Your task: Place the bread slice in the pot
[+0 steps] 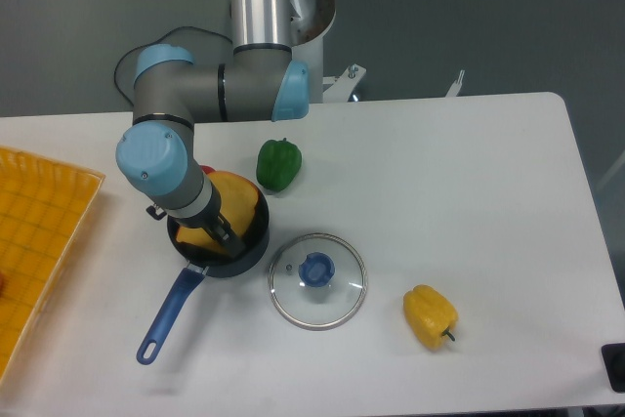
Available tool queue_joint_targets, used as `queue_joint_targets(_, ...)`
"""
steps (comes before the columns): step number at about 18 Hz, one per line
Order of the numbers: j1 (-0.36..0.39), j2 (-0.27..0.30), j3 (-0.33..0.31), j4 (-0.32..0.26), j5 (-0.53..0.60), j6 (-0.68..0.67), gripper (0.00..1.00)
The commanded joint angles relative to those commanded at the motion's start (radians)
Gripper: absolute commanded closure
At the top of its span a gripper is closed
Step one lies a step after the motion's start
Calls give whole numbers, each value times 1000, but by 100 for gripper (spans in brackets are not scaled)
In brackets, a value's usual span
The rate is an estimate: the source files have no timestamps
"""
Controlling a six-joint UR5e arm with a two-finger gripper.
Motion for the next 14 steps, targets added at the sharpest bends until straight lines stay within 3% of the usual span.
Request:
queue_joint_targets(7,0,3,0,0,-3,-2,0)
queue_joint_targets(14,2,8,57,2,-8,-5,0)
